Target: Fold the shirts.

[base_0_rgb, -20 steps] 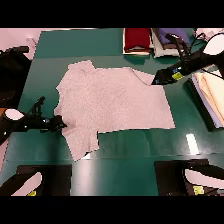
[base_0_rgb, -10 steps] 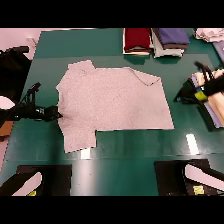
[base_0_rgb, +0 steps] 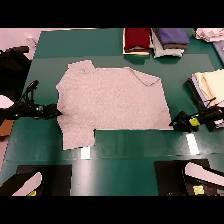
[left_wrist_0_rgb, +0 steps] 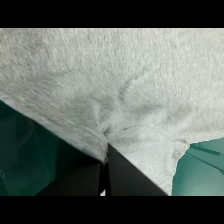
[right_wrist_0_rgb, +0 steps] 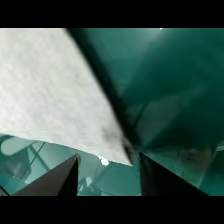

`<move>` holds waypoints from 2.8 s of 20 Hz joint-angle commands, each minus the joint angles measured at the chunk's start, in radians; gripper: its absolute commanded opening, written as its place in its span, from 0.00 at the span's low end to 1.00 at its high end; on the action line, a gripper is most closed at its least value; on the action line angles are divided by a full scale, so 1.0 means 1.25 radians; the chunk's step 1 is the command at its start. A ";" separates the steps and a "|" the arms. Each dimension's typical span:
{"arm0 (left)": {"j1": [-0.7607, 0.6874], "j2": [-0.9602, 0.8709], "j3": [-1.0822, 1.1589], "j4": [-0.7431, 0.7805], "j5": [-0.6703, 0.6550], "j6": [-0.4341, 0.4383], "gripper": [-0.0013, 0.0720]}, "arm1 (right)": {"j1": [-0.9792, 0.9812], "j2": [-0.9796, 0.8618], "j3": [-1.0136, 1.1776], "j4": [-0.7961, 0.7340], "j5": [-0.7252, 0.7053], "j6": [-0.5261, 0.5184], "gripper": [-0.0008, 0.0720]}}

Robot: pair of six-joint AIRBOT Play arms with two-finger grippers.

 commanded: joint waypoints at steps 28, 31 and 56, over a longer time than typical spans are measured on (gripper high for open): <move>0.000 0.192 0.955 0.140 -0.123 -0.133 0.05 | 0.052 0.299 1.011 0.011 0.026 0.034 0.03; 0.000 0.078 0.877 0.125 -0.195 -0.131 0.05 | 0.133 0.201 0.964 0.001 0.065 0.034 0.03; 0.012 -0.435 0.489 0.090 -0.062 0.022 0.05 | 0.333 -0.317 0.739 -0.206 -0.019 0.108 0.03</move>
